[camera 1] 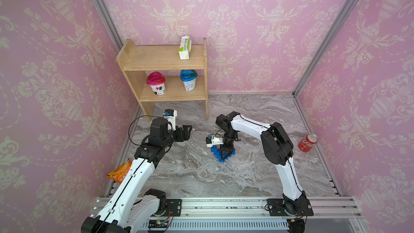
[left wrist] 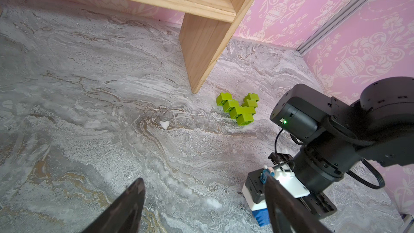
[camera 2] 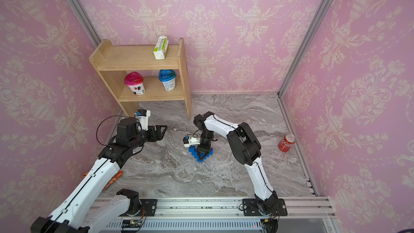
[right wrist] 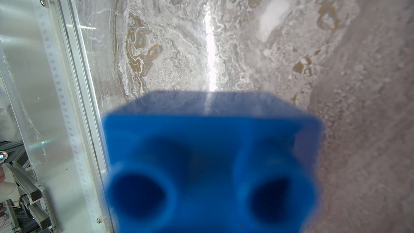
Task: Assemble the letter v with lego
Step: Adjust the lego brick at the center of the board, then reset both arms
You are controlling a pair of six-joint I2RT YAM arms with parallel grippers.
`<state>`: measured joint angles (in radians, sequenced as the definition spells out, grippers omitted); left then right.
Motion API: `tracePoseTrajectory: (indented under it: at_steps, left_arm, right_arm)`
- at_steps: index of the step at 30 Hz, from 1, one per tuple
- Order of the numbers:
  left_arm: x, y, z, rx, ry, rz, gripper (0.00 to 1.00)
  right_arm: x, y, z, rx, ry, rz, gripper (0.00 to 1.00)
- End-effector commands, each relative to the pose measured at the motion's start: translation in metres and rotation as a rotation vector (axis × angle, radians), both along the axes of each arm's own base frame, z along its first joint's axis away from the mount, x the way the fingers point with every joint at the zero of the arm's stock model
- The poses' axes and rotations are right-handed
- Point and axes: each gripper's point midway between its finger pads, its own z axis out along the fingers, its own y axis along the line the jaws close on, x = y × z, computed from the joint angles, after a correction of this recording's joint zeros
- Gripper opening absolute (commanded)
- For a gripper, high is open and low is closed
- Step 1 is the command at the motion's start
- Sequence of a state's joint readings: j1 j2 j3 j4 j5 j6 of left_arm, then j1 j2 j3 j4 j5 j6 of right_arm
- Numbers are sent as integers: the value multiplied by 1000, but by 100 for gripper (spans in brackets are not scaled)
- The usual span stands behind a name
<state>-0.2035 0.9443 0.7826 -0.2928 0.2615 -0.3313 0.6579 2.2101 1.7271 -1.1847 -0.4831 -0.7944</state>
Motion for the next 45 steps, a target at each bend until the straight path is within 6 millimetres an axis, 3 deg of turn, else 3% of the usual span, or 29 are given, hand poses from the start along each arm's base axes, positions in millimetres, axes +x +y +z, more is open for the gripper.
tracePoseTrajectory:
  at_steps: [1, 19, 22, 26, 30, 32, 34, 35, 38, 40, 43, 45]
  left_arm:
    - [0, 0, 5, -4, -17, -12, 84]
    - [-1, 1, 4, -2, -19, -10, 85]
    - [-2, 3, 4, 2, -24, -3, 85]
    - [7, 27, -12, 96, -39, 114, 92]
    - [21, 58, -47, 224, -44, 261, 99]
    - [27, 71, -60, 303, -62, 311, 99]
    - [32, 88, -68, 400, -98, 369, 99]
    - [33, 99, -72, 459, -118, 409, 99]
    - [37, 121, -92, 526, -124, 468, 99]
    - [41, 128, -111, 548, -114, 470, 99]
    - [51, 135, -134, 569, -77, 476, 99]
    - [60, 134, -134, 566, -83, 469, 99]
  right_arm:
    - [-3, 0, 3, -5, 21, 26, 40]
    - [27, -2, 0, -49, -68, 35, 57]
    - [43, -3, 6, -52, -128, -4, 58]
    - [92, -16, 35, -14, -322, -224, 60]
    - [131, -56, 61, -18, -476, -546, 76]
    - [137, -86, 63, -45, -512, -721, 78]
    - [140, -120, 61, -71, -589, -899, 98]
    - [139, -142, 57, -91, -613, -992, 100]
    - [133, -208, 40, -163, -667, -1227, 100]
    - [133, -237, 31, -175, -728, -1308, 100]
    - [136, -258, 19, -115, -767, -1388, 100]
    - [138, -265, 17, -87, -809, -1418, 100]
